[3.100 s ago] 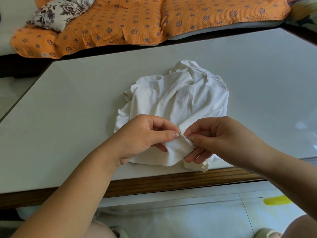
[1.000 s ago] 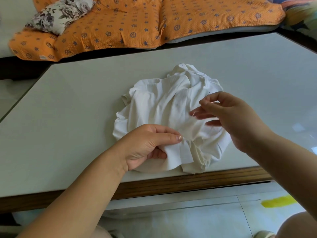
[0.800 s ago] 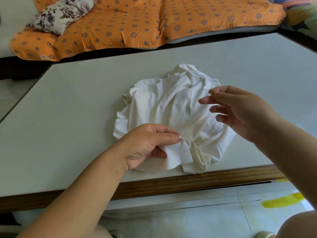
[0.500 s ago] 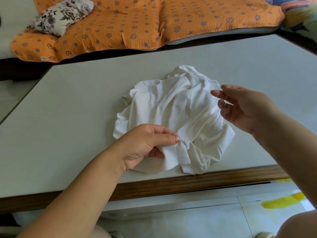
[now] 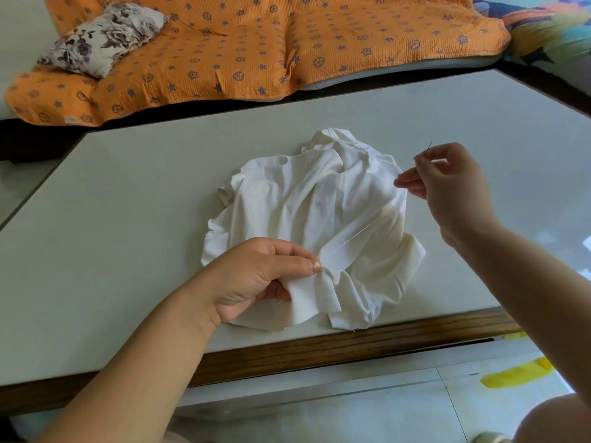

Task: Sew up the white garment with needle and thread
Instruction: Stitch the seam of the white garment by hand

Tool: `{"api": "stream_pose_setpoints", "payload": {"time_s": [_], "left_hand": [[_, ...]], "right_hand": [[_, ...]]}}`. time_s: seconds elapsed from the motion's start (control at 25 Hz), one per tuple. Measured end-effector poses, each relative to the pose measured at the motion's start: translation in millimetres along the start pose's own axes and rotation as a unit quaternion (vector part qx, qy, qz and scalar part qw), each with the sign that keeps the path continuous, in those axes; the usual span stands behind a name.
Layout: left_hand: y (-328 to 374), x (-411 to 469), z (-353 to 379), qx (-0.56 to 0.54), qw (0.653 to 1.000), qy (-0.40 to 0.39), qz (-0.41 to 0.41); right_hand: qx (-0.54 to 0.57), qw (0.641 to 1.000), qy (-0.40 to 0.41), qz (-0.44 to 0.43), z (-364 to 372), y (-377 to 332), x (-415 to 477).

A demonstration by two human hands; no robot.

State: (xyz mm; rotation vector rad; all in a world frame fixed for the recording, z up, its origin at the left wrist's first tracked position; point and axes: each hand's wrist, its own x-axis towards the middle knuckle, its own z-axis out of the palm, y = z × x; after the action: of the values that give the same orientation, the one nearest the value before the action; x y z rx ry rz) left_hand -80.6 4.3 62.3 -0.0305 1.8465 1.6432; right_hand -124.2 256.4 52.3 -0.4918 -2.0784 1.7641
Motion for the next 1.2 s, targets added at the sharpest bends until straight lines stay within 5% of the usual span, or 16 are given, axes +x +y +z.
{"api": "stream_pose_setpoints", "payload": {"time_s": [0.32, 0.44, 0.6, 0.76, 1.2], "left_hand": [[-4, 4, 0, 0.048, 0.998, 0.028, -0.006], [-4, 6, 0, 0.047, 0.998, 0.039, 0.015], [-4, 6, 0, 0.028, 0.998, 0.038, 0.052], [-5, 7, -1, 0.078, 0.994, 0.051, 0.061], [-6, 7, 3, 0.081, 0.993, 0.057, 0.070]], "right_hand": [[-0.074, 0.995, 0.000, -0.060, -2, -1, -6], [-0.015, 0.984, -0.175, 0.037, 6, -23, -42], [-0.029, 0.908, -0.386, 0.159, 9, -37, -96], [-0.140, 0.935, -0.318, 0.066, 4, -28, -92], [-0.121, 0.954, -0.269, -0.050, -5, -31, -98]]}}
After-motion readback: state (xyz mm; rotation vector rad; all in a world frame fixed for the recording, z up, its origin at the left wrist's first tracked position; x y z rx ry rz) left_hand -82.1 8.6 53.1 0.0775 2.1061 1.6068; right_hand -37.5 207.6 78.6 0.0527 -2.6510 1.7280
